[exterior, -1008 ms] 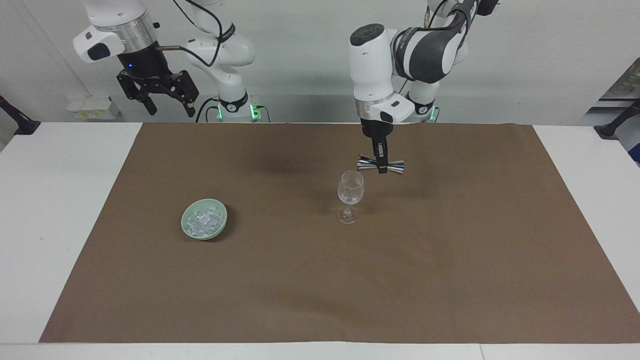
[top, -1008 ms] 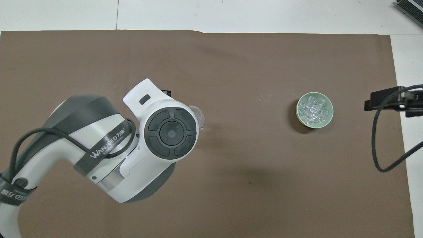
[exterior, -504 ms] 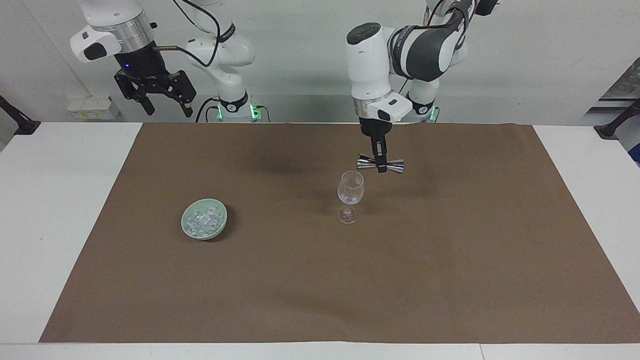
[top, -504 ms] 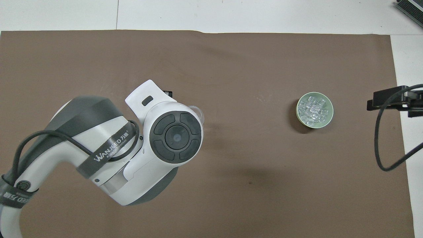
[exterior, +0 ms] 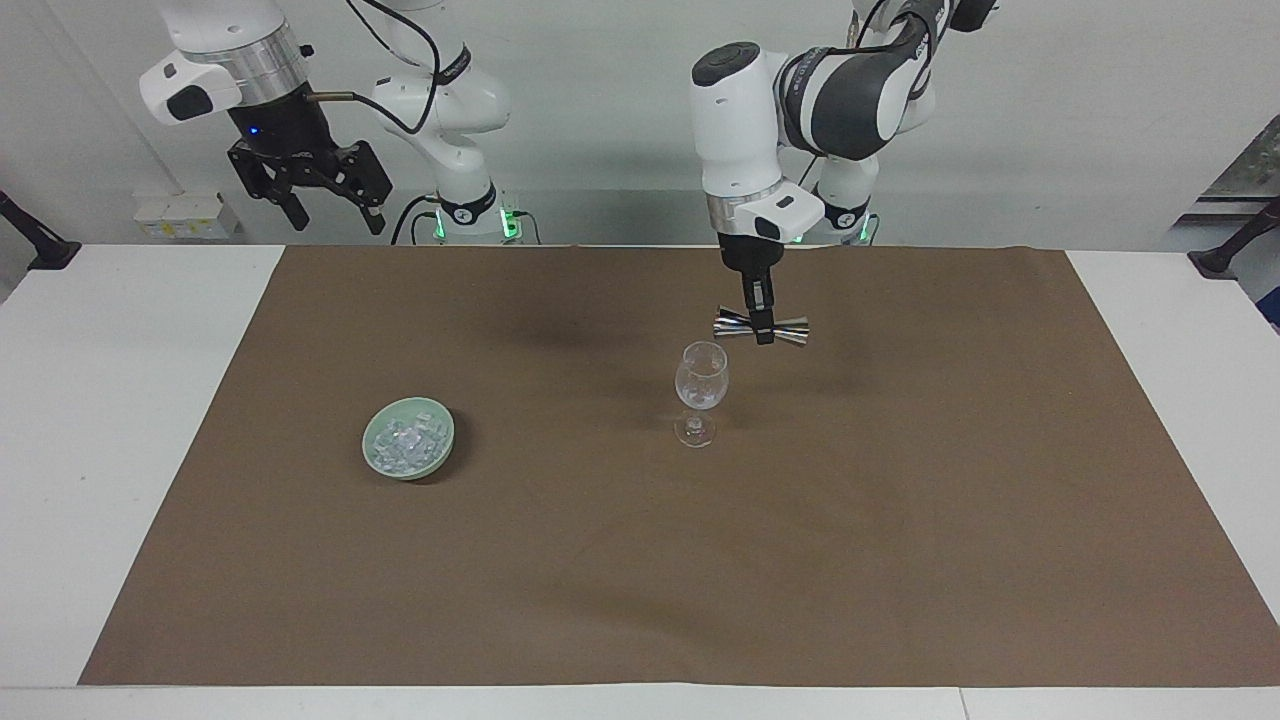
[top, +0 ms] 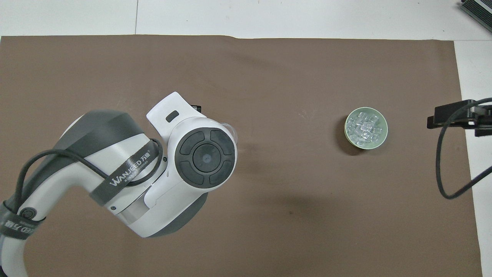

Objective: Pour wine and add ice with both arms
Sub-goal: 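Turn the metal cup upright and draw the left gripper back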

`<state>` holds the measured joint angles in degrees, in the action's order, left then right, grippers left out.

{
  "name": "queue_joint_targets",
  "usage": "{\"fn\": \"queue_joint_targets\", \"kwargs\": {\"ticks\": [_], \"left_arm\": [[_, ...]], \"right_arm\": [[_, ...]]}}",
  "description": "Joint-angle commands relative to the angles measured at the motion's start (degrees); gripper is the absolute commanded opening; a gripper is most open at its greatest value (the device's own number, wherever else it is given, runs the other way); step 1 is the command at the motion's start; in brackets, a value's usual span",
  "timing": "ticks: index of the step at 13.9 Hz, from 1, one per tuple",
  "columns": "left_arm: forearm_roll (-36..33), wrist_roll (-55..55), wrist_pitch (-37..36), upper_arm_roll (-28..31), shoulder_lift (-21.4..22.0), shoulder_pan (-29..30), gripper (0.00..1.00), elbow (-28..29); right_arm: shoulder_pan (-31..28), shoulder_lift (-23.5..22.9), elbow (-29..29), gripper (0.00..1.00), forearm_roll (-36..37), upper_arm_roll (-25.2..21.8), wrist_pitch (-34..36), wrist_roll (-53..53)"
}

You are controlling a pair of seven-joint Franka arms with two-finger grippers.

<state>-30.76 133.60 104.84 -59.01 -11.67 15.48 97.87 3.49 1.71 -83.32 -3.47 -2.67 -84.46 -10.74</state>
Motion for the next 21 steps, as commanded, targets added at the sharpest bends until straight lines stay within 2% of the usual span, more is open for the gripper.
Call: {"fn": "queue_joint_targets", "kwargs": {"ticks": [1, 5, 9, 14, 19, 21], "left_arm": [[-1.1, 1.2, -1.7, -0.3, -1.6, -0.8, 0.0, -1.8], [-0.6, 1.5, -1.1, -0.4, -1.9, -0.7, 0.0, -1.8], [3.1, 1.1, 2.4, -0.4, -3.4, 0.2, 0.0, -1.9], [5.8, -2.9, 2.3, 0.0, -3.5, 1.4, 0.0, -2.9], [16.1, -13.3, 1.9, 2.1, -2.4, 3.2, 0.0, -3.3], [22.2, -18.3, 1.6, 4.6, -1.0, 3.7, 0.0, -3.3]], "right_arm": [[-0.7, 1.2, -1.4, 1.0, -1.4, -0.1, -1.2, 1.2], [-0.7, 1.2, -1.5, 1.0, -0.7, -0.2, -1.1, 0.8], [-0.7, 1.2, -1.5, 1.0, -0.2, -0.3, -1.0, 1.2], [-0.7, 1.1, -1.3, 1.0, -0.2, -0.3, -0.4, 1.3], [-0.8, 0.7, -1.1, 1.0, 0.7, -0.2, -0.4, 1.3], [-0.9, 0.3, -1.1, 1.0, 0.7, -0.1, -0.6, 1.3]]}}
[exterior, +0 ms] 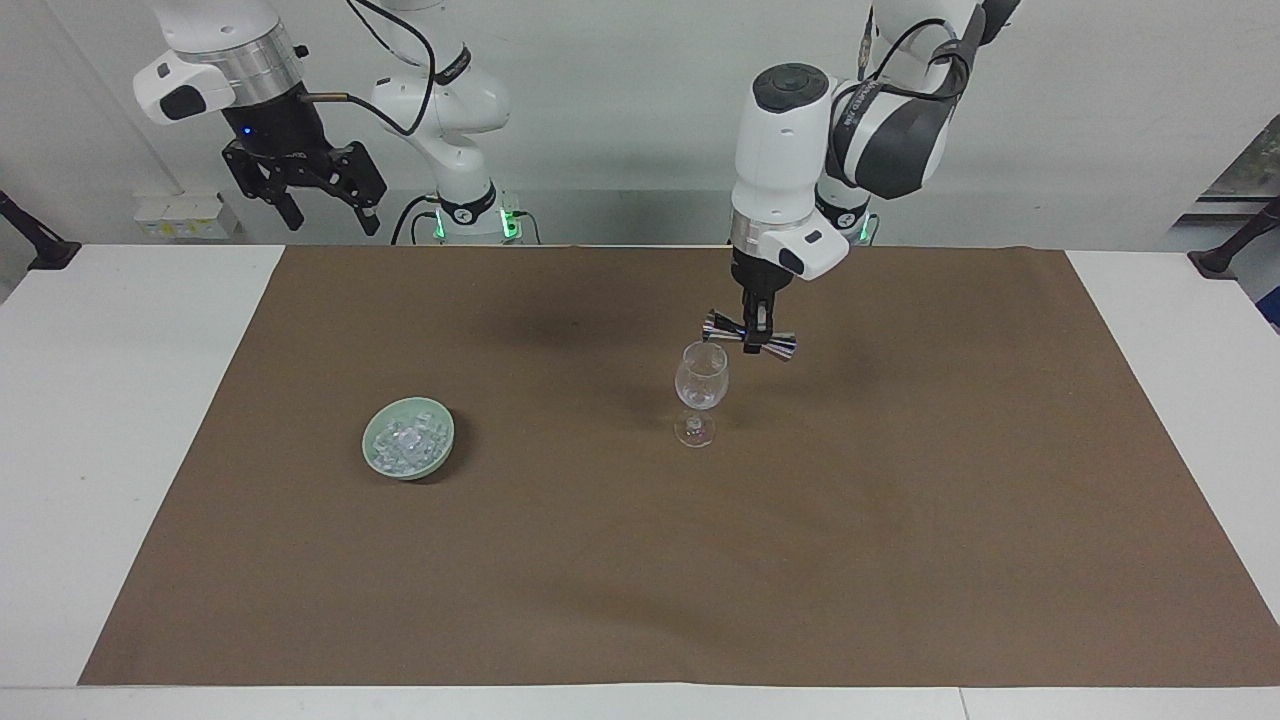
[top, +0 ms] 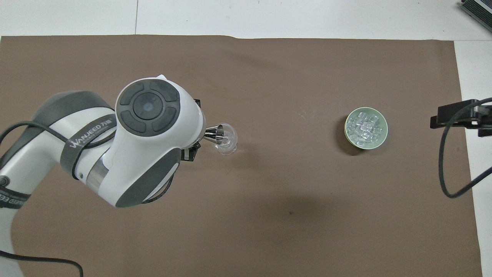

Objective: Pour wine and add ice with both arms
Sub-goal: 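Turn the metal cup upright and draw the left gripper back, then move the open right gripper down onto the rim of the tin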

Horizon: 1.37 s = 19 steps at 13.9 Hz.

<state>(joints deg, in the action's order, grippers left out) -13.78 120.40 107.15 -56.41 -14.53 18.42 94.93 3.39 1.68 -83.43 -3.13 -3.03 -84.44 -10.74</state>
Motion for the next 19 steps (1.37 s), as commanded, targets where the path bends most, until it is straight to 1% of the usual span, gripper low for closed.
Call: {"fn": "queue_joint_targets", "kwargs": {"ticks": [1, 3, 7, 11, 16, 19], "left_arm": [[8.0, -7.3, -0.8, 3.6, 2.9, 0.8, 0.0, -0.4], [13.1, -11.7, -0.9, 6.4, 4.6, 0.7, 0.0, -0.4], [20.1, -18.8, -2.1, 11.8, 4.9, 0.9, 0.0, -0.4], [28.0, -27.2, -4.5, 18.5, 6.5, 0.7, 0.0, -0.4], [36.8, -36.4, -6.8, 26.5, 7.8, 0.7, 0.0, 0.5], [41.5, -41.9, -8.8, 32.0, 8.5, 0.0, 0.0, 0.7]], "right_arm": [[-0.8, 0.3, -1.0, 1.0, 0.4, 0.2, -0.8, 1.3], [-1.3, 0.1, -1.0, 1.0, 0.5, 0.4, -0.9, 1.3], [-1.5, -1.3, -1.1, 1.0, 0.4, 0.7, -1.5, 1.3], [-1.5, -3.6, -1.6, 1.0, 0.5, 0.8, -4.0, 1.3], [-1.5, -6.2, -5.6, 1.0, 1.4, 1.0, -11.1, 2.5], [-1.3, -10.1, -5.9, 1.0, 1.8, 1.6, -13.6, 2.6]]}}
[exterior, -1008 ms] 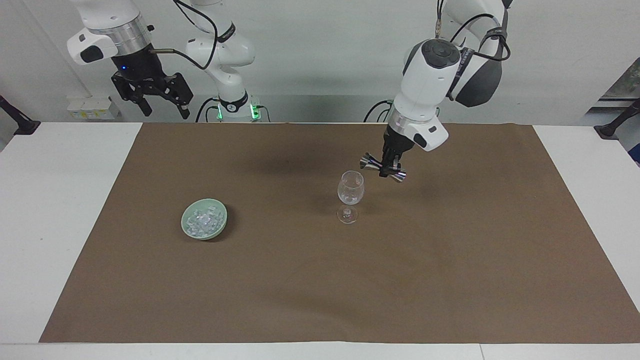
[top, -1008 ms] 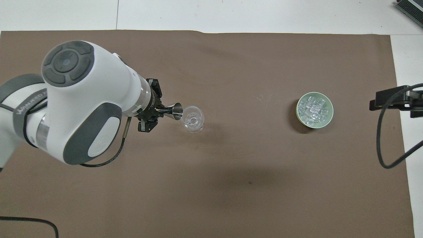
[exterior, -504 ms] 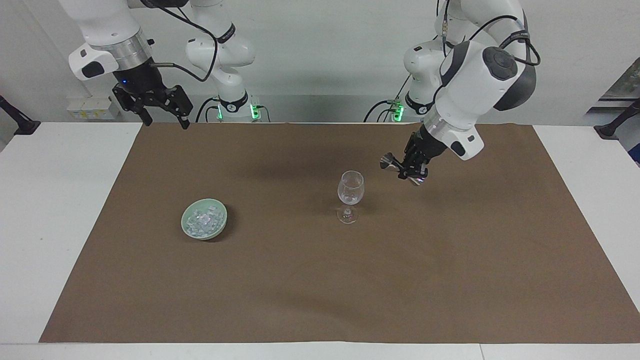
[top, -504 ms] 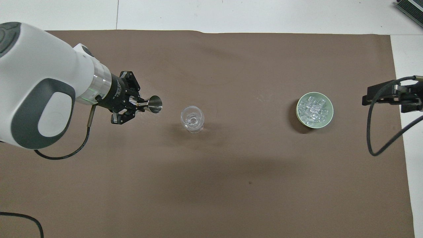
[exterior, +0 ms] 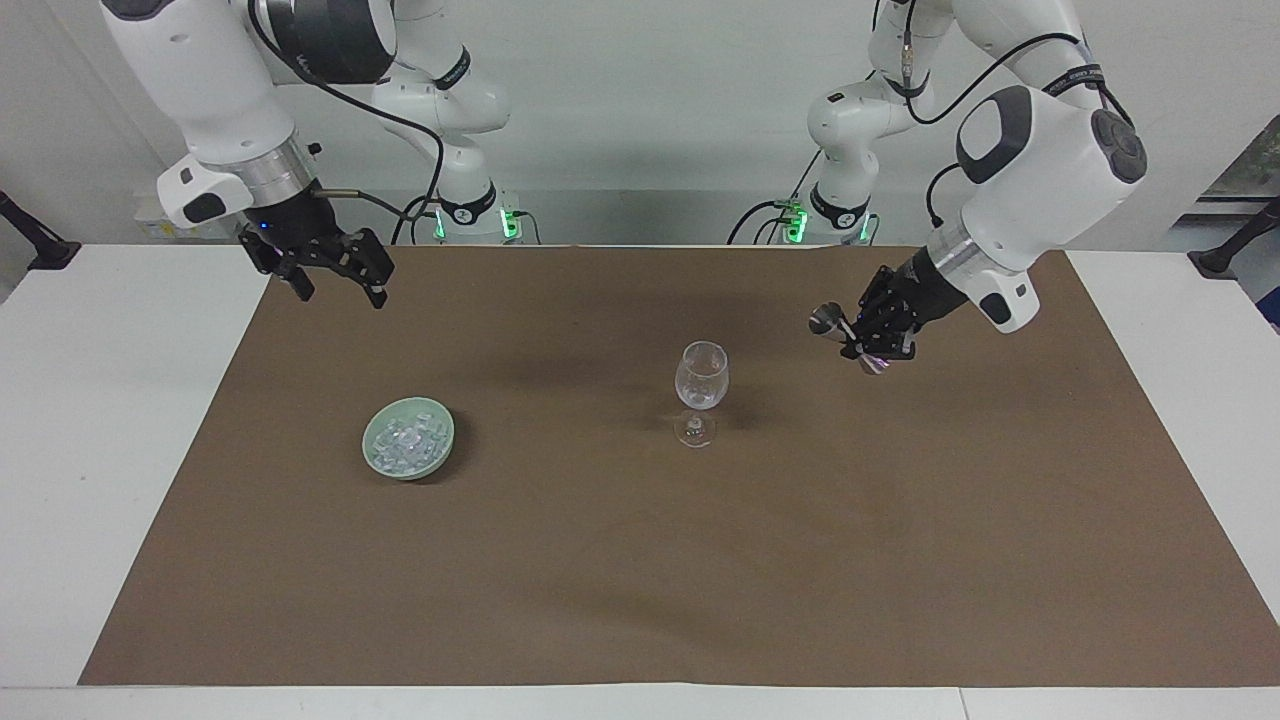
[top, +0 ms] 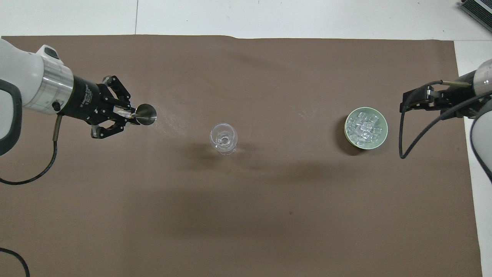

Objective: Pour wine and add ice with both arms
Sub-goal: 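Move the open right gripper down onto the rim of the tin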

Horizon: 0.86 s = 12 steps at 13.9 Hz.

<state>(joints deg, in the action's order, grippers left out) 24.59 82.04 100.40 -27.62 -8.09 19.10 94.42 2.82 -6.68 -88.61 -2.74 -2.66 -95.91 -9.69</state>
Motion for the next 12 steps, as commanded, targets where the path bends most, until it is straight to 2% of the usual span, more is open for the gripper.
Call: {"fn": "queue_joint_targets", "kwargs": {"ticks": [1, 5, 8, 12], "left_arm": [[4.1, -4.9, -2.4, 4.9, 2.1, -1.0, 0.0, 1.3], [9.0, -14.0, -7.0, 12.2, 2.1, -1.5, 0.0, 2.3], [11.3, -18.7, -7.8, 15.1, 2.0, -1.4, 0.0, 4.3], [16.6, -21.1, -8.3, 19.4, -0.1, -0.8, 0.0, 6.0]], "right_arm": [[-0.7, -2.6, -1.2, 1.0, 2.5, 1.5, -3.4, 1.5], [-0.3, -4.6, -7.3, 1.0, 5.6, 1.5, -11.8, 1.9], [-0.4, -5.4, -10.2, 1.0, 6.4, 1.6, -14.9, 2.8], [-0.4, -5.5, -17.0, 1.0, 6.3, 1.8, -23.3, 2.9]]}}
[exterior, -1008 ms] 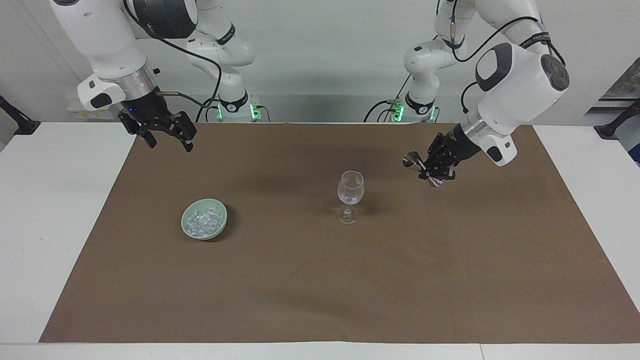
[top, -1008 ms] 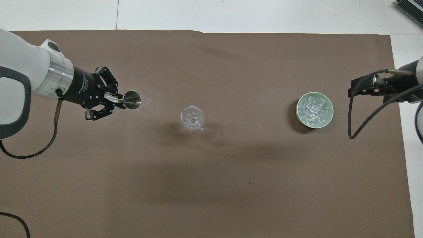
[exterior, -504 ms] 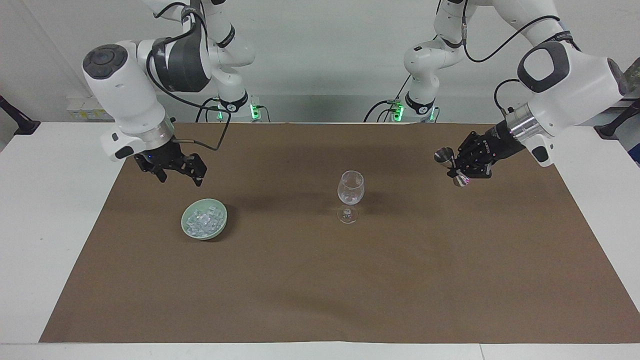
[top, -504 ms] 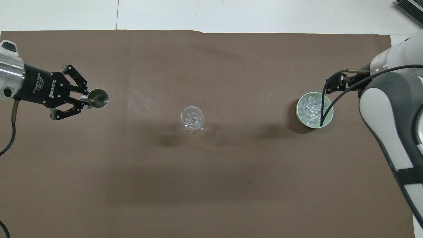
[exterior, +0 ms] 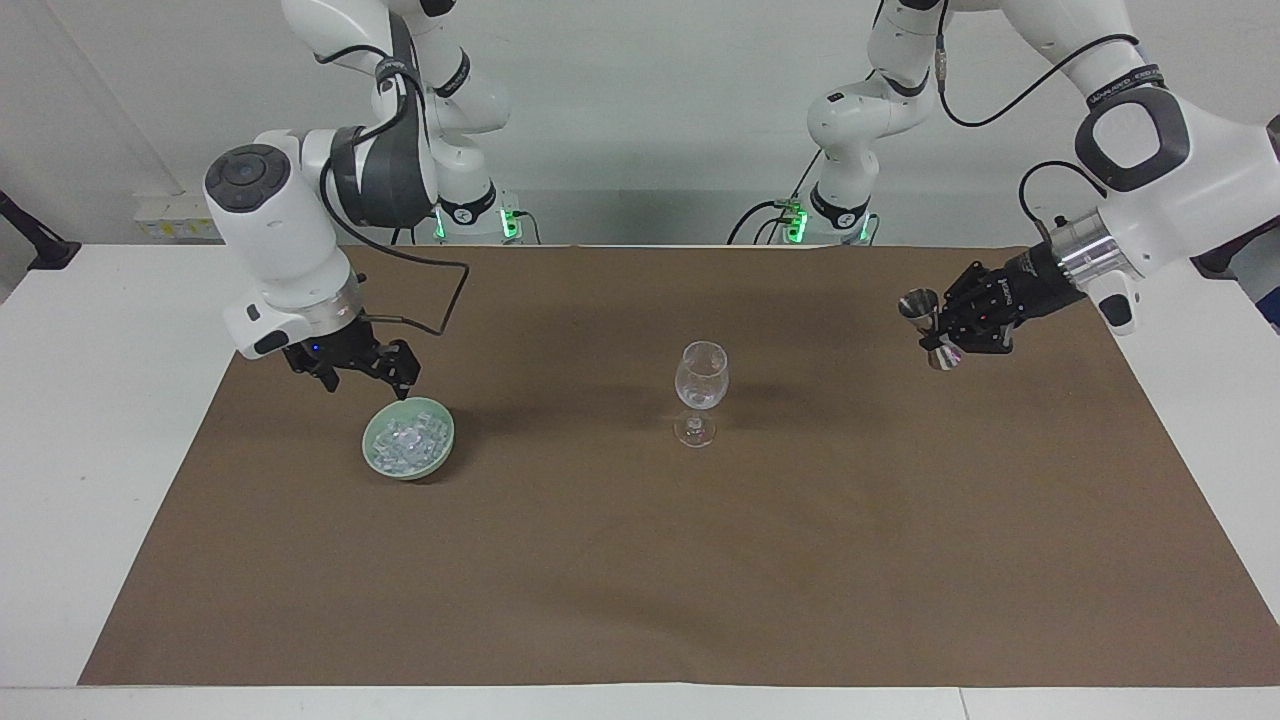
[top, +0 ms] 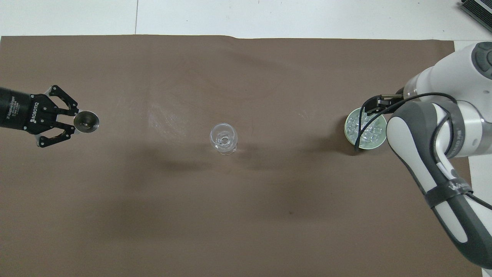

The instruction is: Pour wine and add ice with both arms

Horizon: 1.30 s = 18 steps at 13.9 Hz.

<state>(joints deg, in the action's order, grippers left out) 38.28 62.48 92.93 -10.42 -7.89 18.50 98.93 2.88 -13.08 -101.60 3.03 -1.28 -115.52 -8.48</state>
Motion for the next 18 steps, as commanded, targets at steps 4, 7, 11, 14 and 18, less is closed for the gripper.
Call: {"fn": "queue_joint_targets", "kwargs": {"ticks": [4, 7, 11, 14, 18], "left_arm": [[5.2, -3.8, -0.5, 3.5, -1.3, 0.1, 0.0, 2.5], [7.6, -5.4, -0.4, 4.2, -3.5, 0.4, 0.0, 2.8], [8.9, -5.7, -0.6, 5.1, -6.4, 0.8, 0.0, 3.6], [9.9, -5.8, -0.1, 5.1, -7.1, 0.8, 0.0, 5.7], [12.7, -7.5, 0.1, 6.9, -8.4, 1.3, 0.0, 7.5]], "right_arm": [[-0.3, 0.3, -9.0, 1.0, 0.7, 0.4, -10.2, 1.6], [-0.3, -1.0, -9.5, 1.0, 0.7, 0.4, -10.5, 1.5], [-0.2, -2.8, -11.9, 0.99, 0.8, 0.4, -17.3, 1.3], [-0.2, -3.2, -12.3, 0.97, 0.8, 0.4, -17.3, 1.2], [-0.1, -2.5, -12.3, 0.97, 0.8, 0.4, -16.5, 1.3]]}}
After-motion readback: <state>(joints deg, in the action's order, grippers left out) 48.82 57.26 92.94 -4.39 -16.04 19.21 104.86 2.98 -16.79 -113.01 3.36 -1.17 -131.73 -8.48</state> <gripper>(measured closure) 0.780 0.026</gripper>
